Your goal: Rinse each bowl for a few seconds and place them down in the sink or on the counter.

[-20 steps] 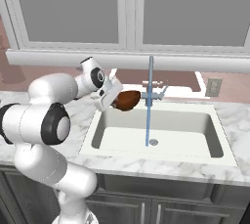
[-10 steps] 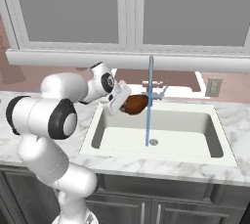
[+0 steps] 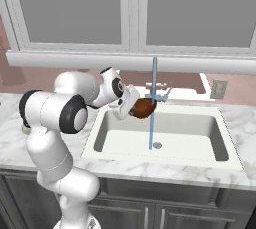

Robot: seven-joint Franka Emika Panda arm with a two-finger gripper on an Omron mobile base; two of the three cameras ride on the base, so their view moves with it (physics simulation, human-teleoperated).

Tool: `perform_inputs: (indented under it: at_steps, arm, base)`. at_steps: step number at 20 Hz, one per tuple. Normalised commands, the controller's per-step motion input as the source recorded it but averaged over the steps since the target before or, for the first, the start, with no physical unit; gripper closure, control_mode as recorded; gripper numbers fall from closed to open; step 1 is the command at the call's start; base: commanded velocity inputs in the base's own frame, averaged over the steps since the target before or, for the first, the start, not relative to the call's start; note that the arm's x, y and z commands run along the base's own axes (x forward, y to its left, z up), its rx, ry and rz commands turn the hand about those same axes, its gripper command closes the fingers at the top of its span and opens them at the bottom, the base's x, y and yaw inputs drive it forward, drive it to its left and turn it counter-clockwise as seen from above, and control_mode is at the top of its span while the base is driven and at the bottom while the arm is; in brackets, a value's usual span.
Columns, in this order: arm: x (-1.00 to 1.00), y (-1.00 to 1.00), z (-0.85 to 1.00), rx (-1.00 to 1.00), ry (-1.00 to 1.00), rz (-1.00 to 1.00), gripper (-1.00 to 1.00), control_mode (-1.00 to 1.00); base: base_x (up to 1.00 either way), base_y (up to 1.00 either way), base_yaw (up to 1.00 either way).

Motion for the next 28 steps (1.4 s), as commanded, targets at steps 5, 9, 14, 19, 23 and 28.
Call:
perform_inputs:
  at_steps: [5, 9, 14, 19, 23, 28]
  arm:
    - [0.28, -0.14, -0.13, 0.0, -0.03, 0.0, 1.0, -1.0]
    - [0.07, -0.07, -0.04, 0.02, -0.04, 0.0, 1.0, -1.0]
    - [-0.11, 0.0, 0.0, 0.05, -0.05, 0.0, 1.0, -1.0]
    - [-0.12, 0.0, 0.01, 0.07, -0.03, 0.0, 1.0, -1.0]
    - [0.0, 0.03, 0.06, 0.08, 0.0, 0.0, 1.0, -1.0]
    - [-0.03, 0.1, 0.06, 0.06, 0.0, 0.0, 1.0, -1.0]
  base:
    - [0.0, 0.0, 0.0]
    - [0.0, 0.0, 0.0]
    - [0.0, 0.0, 0.0]
    - [0.0, 0.0, 0.0]
    - [0.0, 0.0, 0.0]
    - [0.0, 0.0, 0.0]
